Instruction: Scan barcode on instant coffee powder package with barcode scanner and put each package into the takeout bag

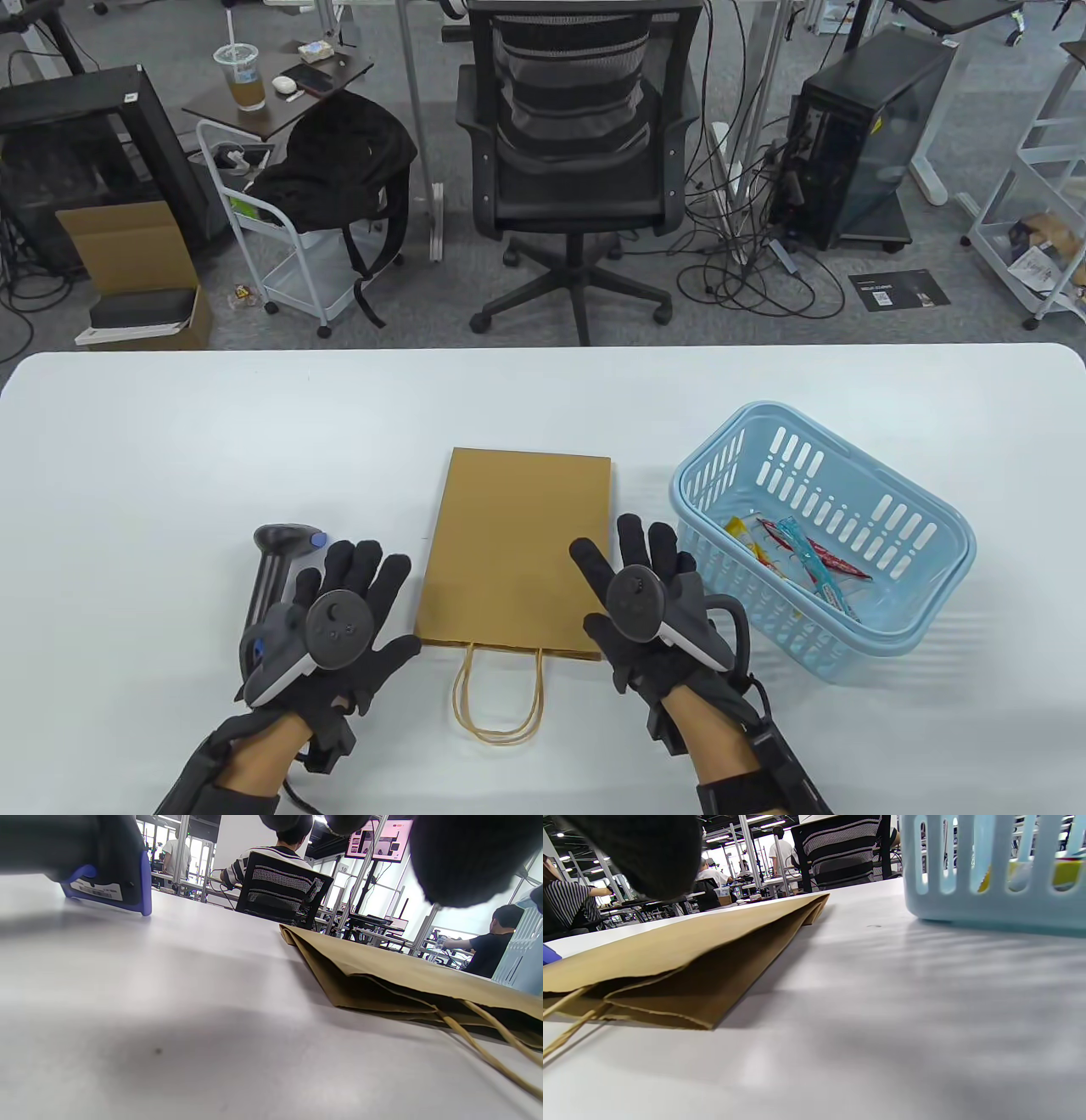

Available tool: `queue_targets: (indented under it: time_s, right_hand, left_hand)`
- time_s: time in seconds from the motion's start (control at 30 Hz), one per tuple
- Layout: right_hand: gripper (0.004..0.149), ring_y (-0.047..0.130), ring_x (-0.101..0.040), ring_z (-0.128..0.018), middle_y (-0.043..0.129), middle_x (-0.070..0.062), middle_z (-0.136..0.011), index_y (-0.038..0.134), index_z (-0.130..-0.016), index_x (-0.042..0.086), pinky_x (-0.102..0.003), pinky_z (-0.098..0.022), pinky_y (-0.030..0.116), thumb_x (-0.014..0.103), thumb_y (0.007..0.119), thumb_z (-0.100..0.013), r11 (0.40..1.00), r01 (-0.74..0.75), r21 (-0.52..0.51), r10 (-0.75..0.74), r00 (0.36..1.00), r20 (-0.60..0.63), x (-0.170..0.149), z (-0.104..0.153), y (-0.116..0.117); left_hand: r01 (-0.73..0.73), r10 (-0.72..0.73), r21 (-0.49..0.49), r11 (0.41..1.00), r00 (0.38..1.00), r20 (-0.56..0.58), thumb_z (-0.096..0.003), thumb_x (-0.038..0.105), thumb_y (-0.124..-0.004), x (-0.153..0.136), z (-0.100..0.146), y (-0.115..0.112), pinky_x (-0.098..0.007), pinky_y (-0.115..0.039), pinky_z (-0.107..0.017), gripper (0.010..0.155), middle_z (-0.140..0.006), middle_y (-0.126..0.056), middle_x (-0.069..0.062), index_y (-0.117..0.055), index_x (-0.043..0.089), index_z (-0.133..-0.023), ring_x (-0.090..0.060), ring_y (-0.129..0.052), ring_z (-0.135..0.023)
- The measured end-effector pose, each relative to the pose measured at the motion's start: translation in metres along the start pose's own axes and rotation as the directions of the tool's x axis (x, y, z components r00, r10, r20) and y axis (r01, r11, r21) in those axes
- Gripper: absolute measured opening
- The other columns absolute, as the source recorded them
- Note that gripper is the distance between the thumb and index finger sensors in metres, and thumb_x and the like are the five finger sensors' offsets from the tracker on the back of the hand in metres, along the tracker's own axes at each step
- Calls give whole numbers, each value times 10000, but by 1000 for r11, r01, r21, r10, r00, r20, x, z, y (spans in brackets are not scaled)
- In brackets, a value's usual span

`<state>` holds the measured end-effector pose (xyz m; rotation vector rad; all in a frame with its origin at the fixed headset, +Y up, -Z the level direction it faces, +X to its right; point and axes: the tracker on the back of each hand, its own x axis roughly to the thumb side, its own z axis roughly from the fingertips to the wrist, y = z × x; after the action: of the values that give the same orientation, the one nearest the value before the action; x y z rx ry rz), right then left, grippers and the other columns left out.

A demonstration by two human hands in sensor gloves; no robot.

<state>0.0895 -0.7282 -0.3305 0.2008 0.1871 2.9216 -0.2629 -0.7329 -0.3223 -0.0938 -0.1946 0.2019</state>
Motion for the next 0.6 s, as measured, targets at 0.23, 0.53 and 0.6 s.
queue_targets:
  time_s: [0.23, 0.53, 0.6]
  right_hand:
    - [813, 117, -404, -1134, -5, -50, -1220, 184, -1062, 579, -597, -835, 288, 416, 769, -522, 999, -13, 49, 15, 999, -51, -12, -5, 6]
    - [806, 304, -418, -1147, 134, -52, -1254, 265, -1069, 575, -584, -825, 419, 360, 805, -511, 993, 21, 116, -18, 1000, -21, -16, -11, 15]
    - [809, 297, -419, -1148, 135, -51, -1255, 272, -1070, 572, -590, -828, 405, 350, 811, -510, 991, 26, 128, -24, 1000, -15, -16, -11, 16]
  left_hand:
    - [-9, 9, 16, 1000, 1000, -1, -378, 708, -713, -1, 1, 4, -524, -169, -844, 910, -1241, -169, 104, -226, 457, -1105, -214, -73, -1176]
    - [-31, 30, 25, 999, 999, 14, -380, 706, -712, -2, 2, 5, -522, -174, -847, 911, -1241, -167, 105, -213, 459, -1102, -213, -73, -1176]
    - [-32, 31, 23, 999, 999, 18, -380, 706, -711, -1, 2, 4, -522, -174, -847, 910, -1241, -165, 106, -212, 461, -1100, -212, -74, -1176]
